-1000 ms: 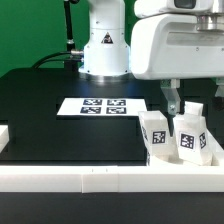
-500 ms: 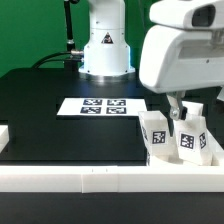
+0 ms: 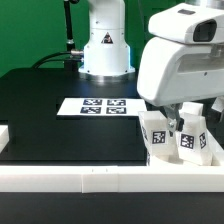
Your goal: Assemble stool
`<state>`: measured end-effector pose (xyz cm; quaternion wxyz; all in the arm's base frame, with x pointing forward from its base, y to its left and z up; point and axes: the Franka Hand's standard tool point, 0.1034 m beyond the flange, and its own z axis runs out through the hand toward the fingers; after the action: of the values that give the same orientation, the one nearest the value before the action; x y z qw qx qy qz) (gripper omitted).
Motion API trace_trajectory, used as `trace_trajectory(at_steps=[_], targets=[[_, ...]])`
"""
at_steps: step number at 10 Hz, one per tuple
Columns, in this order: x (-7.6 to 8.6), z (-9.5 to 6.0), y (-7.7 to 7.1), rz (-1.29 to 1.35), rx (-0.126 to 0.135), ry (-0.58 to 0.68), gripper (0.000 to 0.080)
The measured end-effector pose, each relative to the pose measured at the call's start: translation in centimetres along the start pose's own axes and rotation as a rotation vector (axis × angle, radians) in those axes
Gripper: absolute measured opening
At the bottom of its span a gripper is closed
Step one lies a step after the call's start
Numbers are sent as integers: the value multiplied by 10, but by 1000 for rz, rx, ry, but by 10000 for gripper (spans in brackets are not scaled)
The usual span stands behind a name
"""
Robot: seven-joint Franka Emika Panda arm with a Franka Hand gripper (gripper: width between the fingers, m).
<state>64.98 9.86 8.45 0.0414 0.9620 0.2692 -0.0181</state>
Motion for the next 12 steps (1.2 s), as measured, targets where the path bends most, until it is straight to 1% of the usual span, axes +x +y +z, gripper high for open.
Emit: trace_trajectory(at_steps=[3, 4, 5, 6, 9, 11, 12], targets=[[-1, 4, -3, 20, 2, -1, 640], [-2, 6, -5, 27, 4, -2, 452], [-1, 7, -7, 27, 5, 0, 452], [-1, 6, -7, 42, 5, 2, 341], [-1, 6, -7, 101, 6, 2, 341], [-2, 7, -5, 381, 7, 2, 341], [0, 6, -5, 533, 5, 18, 341]])
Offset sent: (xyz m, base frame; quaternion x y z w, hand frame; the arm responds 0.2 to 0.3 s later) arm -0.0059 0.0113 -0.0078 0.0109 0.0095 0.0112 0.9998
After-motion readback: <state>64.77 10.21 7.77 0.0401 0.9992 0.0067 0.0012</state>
